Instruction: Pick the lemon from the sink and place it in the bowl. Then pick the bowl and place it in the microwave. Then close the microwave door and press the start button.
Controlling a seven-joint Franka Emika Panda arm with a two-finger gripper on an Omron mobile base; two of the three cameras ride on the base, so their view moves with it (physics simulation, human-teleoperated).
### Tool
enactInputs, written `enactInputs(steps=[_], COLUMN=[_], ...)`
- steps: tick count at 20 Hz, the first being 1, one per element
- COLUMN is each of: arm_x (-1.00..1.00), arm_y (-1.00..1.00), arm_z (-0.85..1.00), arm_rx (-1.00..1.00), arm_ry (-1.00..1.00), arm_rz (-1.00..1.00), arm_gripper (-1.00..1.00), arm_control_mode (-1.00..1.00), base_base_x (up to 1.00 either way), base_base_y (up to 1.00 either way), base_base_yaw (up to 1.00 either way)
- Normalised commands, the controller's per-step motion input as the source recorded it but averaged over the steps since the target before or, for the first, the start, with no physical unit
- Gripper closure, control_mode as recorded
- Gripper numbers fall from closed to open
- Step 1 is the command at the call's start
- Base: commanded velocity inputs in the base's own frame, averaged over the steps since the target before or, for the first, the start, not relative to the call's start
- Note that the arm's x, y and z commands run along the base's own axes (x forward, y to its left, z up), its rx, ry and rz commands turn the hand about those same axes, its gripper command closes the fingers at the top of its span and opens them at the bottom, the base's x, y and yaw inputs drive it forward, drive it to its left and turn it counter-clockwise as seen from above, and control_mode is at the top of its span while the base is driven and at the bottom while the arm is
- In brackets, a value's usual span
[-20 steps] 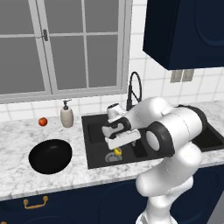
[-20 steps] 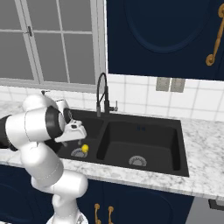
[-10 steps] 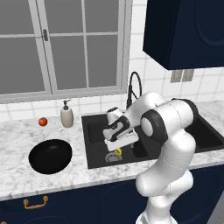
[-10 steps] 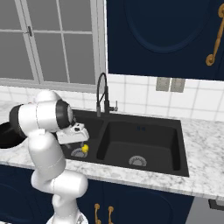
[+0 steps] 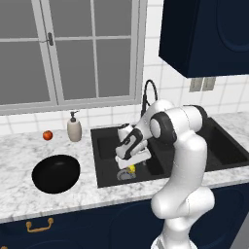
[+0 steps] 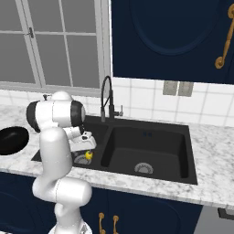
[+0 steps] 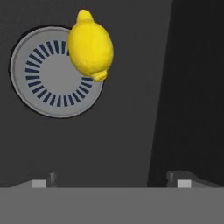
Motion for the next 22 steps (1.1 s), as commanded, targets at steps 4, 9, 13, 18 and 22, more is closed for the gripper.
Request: enactInputs(steps=[4,9,13,18,22], arm_x=[0.31,0.26,0.23,0.31,0.23], arm_y=[0.01,0.01,0.00,0.00,0.00], arm_z=[-0.43,-0.37,-0.32,-0.25,-0.23], arm_rx=[-0.02,-0.01,0.00,0.00,0.00], arm_ry=[-0.07,-0.07,-0.06,-0.07,-0.06], arm_rz=[0.00,0.00,0.00,0.00,0.00], arm_gripper=[-1.00,-1.00,-1.00,-1.00,-1.00], arm_control_mode=[-1.00,-1.00,-1.00,-1.00,-1.00], base_base_x=[0.00,0.00,0.00,0.00,0.00], base_base_y=[0.00,0.00,0.00,0.00,0.00], base_base_yaw=[0.00,0.00,0.00,0.00,0.00])
